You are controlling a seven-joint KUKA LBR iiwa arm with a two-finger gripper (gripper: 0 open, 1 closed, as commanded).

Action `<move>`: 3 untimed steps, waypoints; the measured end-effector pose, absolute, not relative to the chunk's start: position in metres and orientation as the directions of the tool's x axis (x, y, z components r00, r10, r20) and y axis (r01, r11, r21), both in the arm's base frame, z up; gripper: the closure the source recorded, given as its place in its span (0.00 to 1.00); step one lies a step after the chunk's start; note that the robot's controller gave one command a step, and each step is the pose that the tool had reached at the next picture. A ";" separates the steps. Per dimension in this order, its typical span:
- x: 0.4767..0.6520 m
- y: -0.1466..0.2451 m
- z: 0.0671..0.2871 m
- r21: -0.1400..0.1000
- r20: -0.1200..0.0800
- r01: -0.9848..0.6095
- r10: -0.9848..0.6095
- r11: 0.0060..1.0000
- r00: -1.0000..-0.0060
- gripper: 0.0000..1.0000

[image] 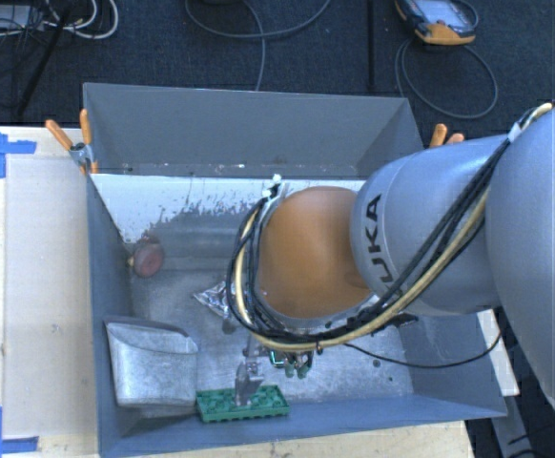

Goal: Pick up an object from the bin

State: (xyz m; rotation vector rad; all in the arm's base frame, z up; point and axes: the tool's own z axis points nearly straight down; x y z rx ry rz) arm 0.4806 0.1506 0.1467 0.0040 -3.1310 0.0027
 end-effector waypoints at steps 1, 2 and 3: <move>0.475 0.146 0.083 0.002 -0.012 -0.105 -0.105 0.994 -0.994 0.00; 0.475 0.127 0.100 -0.001 -0.002 -0.137 -0.137 0.991 -0.991 0.00; 0.474 0.121 0.100 0.001 0.000 -0.063 -0.063 0.998 -0.998 0.00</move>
Offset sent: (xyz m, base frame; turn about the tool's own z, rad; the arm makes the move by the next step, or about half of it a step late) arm -0.0106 -0.0054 -0.0767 -0.1055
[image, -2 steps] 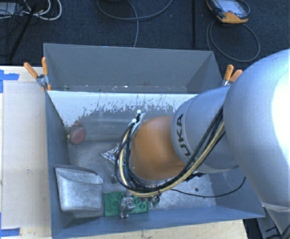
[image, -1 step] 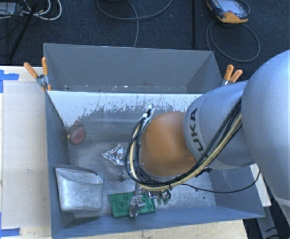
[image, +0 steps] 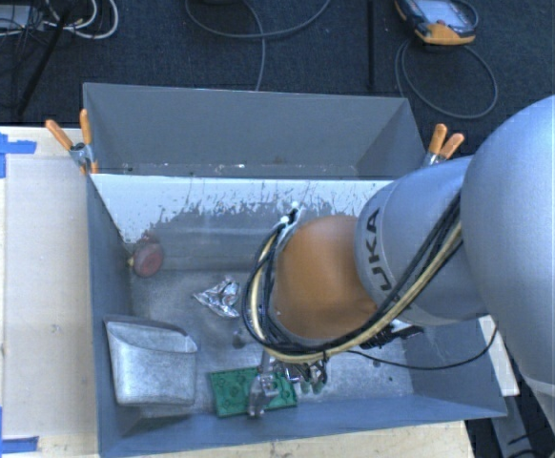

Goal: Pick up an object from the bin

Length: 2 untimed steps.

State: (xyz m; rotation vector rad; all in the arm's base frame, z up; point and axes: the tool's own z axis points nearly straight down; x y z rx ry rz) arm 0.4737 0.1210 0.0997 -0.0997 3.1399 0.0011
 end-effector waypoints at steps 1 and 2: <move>0.476 0.127 0.074 0.003 -0.018 0.013 0.013 1.000 -1.000 0.00; 0.478 0.127 0.075 0.001 -0.006 0.015 0.016 1.000 -1.000 0.00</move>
Offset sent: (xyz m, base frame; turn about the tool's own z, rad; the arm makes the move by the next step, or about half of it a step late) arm -0.0045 0.0058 -0.0297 0.0748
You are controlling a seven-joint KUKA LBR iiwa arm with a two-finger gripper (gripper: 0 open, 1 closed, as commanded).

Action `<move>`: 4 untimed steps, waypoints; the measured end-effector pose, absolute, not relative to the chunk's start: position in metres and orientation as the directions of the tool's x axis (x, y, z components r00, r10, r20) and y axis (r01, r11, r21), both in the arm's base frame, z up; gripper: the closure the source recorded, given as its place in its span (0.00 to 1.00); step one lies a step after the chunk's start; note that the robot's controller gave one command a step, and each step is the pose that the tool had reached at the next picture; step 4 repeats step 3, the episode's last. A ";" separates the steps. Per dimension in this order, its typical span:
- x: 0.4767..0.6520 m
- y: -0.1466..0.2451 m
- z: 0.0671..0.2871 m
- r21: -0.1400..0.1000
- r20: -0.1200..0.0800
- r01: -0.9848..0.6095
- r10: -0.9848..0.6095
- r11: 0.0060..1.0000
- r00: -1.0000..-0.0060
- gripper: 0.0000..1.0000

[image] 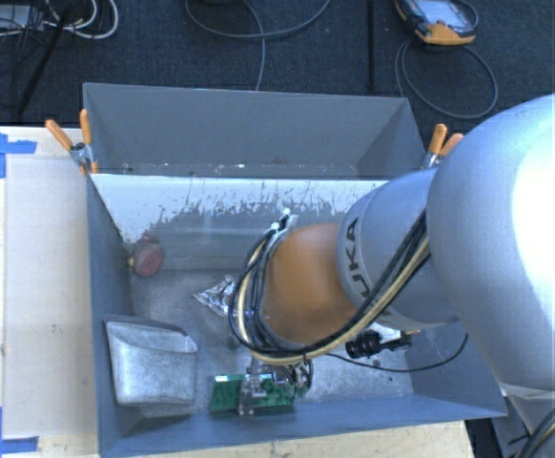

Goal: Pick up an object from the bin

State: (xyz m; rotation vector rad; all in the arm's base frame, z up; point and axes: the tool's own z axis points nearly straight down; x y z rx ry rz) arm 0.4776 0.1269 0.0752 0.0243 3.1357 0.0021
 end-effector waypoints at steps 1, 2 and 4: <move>0.475 0.127 0.076 0.000 0.007 0.016 0.016 1.000 -1.000 1.00; 0.476 0.127 0.119 0.001 -0.001 0.019 0.019 1.000 -1.000 1.00; 0.477 0.127 0.191 0.002 -0.006 0.018 0.018 1.000 -1.000 1.00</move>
Offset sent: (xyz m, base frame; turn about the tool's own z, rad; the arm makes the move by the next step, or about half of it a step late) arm 0.0000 0.0000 0.0000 0.0000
